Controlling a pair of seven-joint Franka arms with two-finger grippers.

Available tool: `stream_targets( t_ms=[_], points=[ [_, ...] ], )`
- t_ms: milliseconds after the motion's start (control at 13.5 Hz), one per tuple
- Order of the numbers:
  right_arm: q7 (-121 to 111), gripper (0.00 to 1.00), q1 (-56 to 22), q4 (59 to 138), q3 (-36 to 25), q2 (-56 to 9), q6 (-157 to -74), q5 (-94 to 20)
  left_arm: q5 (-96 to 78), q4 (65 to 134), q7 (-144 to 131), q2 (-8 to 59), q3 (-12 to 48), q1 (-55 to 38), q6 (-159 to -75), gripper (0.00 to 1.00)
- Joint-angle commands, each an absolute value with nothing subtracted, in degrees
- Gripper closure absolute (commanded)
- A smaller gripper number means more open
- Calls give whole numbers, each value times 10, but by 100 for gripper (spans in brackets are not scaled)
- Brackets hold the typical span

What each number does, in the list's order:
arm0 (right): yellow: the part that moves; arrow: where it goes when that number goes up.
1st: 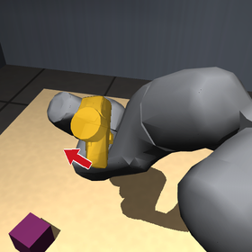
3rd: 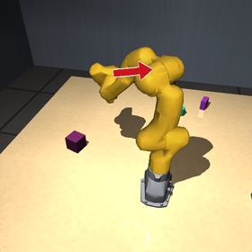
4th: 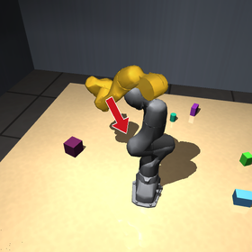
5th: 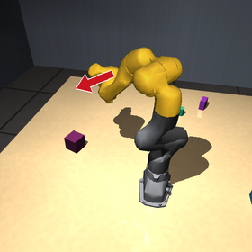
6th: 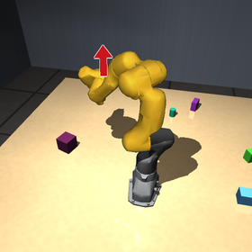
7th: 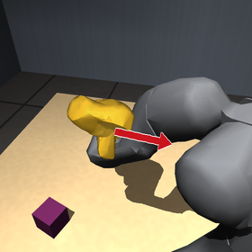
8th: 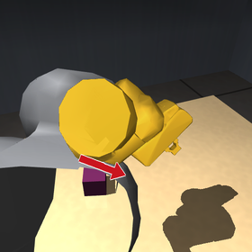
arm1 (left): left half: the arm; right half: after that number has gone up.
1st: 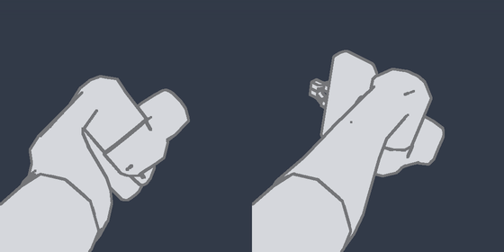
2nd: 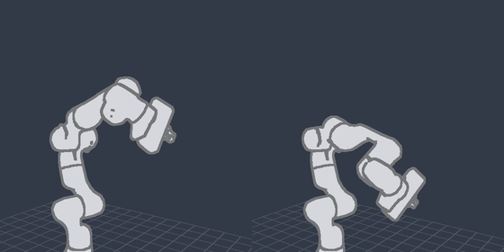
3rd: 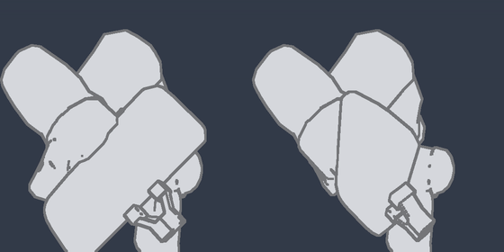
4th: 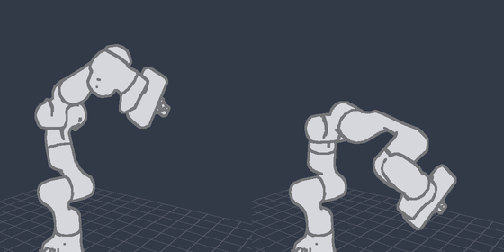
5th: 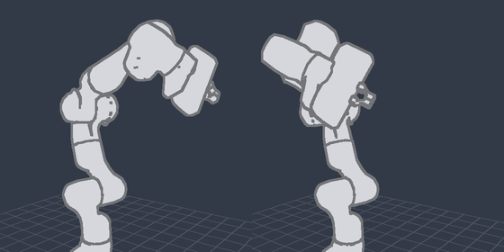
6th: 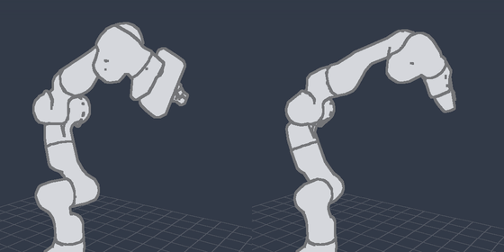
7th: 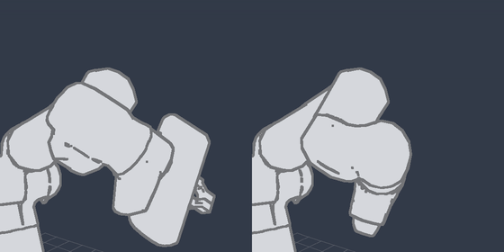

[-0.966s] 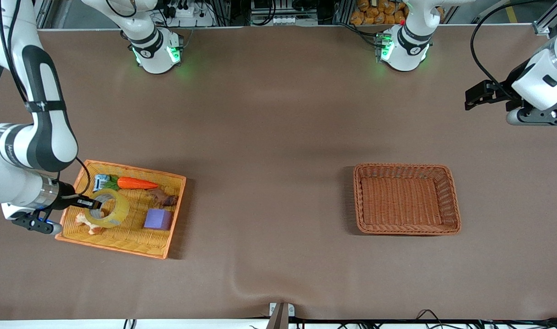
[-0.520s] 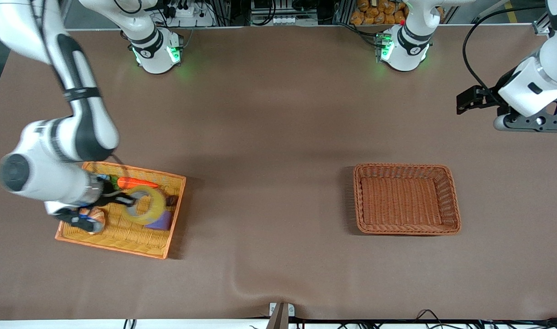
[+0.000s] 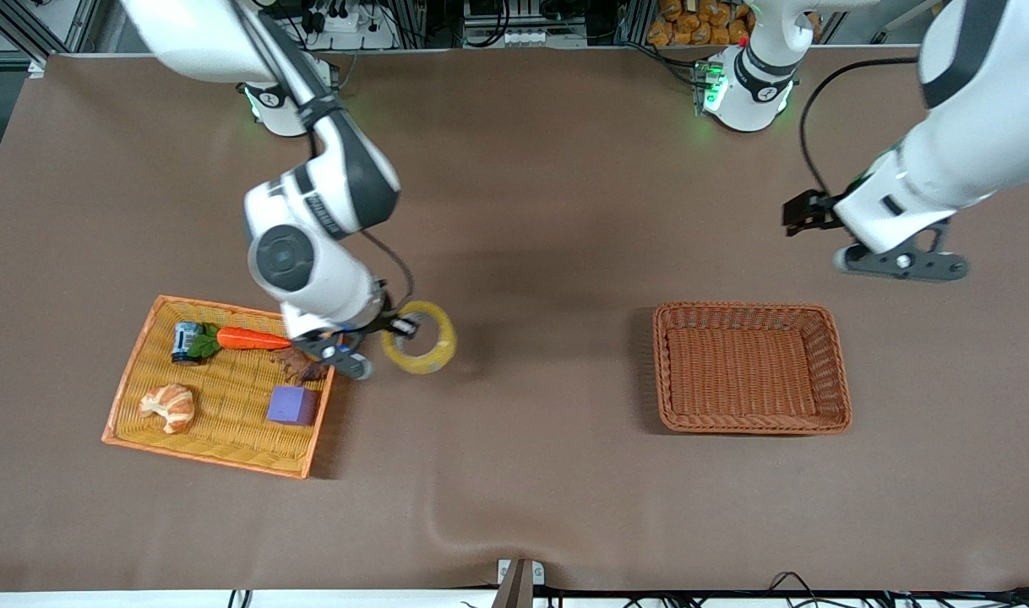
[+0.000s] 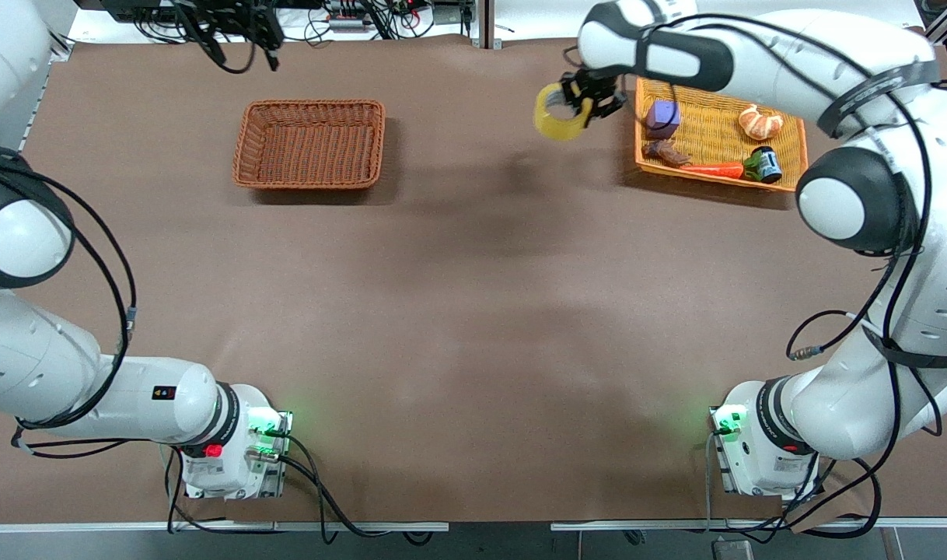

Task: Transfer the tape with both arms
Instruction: 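Grasp the tape roll with the right gripper and lift it out of the tray, then set the tape on the table while the left gripper reaches toward it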

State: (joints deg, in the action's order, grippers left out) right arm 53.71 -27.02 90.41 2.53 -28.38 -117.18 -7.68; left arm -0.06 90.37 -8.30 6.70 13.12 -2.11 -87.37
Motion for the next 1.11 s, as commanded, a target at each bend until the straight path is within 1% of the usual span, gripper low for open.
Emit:
stream_targets(
  t_ms=[0, 149, 297, 446, 669, 743, 817, 891, 966, 1040],
  points=[
    [634, 100, -329, 891, 18, -322, -1221, -86, -8, 902, -128, 82, 158, -31, -887, 0],
    [684, 100, -365, 891, 17, -357, -1273, -82, -8, 914, -145, 86, 161, -50, -903, 0],
    [726, 100, -394, 891, 16, -387, -1327, -78, -8, 946, -156, 84, 163, -64, -940, 0],
    [734, 100, -402, 893, 15, -389, -1335, -75, -8, 988, -187, 78, 166, -78, -984, 0],
    [735, 100, -404, 896, 14, -406, -1338, -75, 0, 1039, -248, 79, 205, -86, -1044, 0],
    [735, 93, -404, 895, 14, -410, -1338, -75, 0, 1055, -264, 78, 210, -86, -1062, 0],
    [734, 66, -403, 895, 14, -410, -1336, -75, 0, 1068, -265, 79, 212, -87, -1074, 0],
    [736, 14, -403, 895, 13, -408, -1334, -75, 0, 1084, -266, 79, 213, -90, -1092, 0],
    [740, 0, -403, 894, 12, -403, -1332, -74, 0, 1103, -277, 79, 214, -94, -1116, 0],
    [737, 0, -397, 892, 9, -397, -1330, -70, 0, 1116, -292, 80, 214, -95, -1137, 0]
  ],
)
